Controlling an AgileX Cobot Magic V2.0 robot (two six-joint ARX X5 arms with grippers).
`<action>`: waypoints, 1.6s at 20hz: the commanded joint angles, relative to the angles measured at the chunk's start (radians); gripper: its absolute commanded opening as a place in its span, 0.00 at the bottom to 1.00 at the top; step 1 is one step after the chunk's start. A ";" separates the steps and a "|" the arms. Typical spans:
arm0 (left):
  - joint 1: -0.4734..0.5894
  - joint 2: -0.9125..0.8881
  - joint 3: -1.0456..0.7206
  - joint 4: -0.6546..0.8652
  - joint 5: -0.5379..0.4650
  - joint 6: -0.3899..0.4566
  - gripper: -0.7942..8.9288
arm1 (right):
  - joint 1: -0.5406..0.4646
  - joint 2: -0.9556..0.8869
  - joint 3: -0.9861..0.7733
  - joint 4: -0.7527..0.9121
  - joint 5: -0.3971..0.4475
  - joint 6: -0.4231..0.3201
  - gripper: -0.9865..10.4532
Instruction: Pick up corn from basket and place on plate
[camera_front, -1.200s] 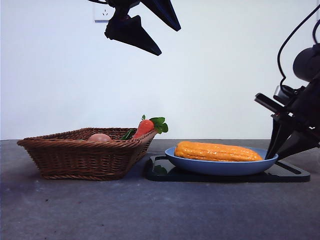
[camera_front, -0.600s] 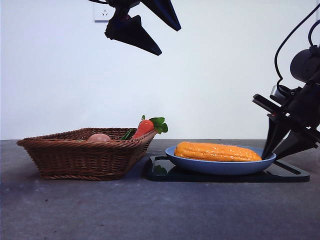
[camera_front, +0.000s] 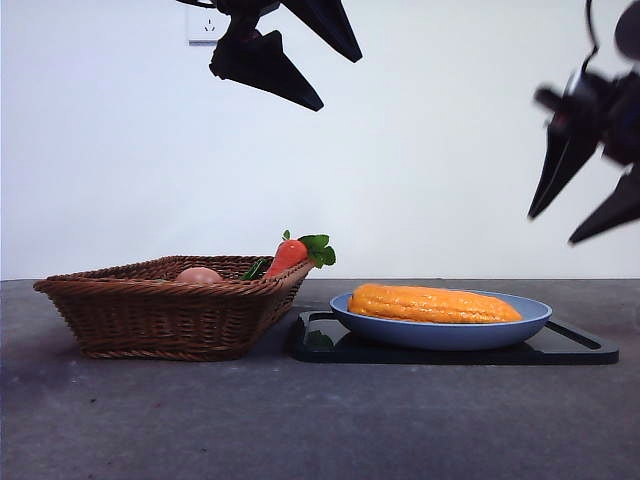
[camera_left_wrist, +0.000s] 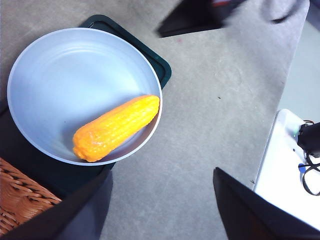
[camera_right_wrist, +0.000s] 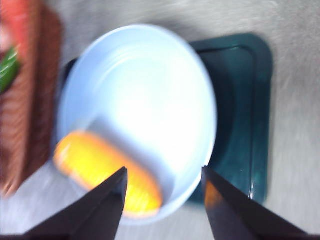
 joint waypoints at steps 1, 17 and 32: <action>-0.005 0.011 0.026 -0.002 0.000 -0.002 0.42 | 0.029 -0.099 0.019 -0.096 -0.003 -0.098 0.30; -0.005 0.011 0.026 -0.101 0.000 -0.002 0.09 | 0.319 -0.362 -0.144 -0.219 0.109 -0.154 0.09; -0.005 0.011 0.026 0.174 0.000 -0.001 0.09 | 0.312 -0.362 -0.145 -0.159 0.103 -0.154 0.09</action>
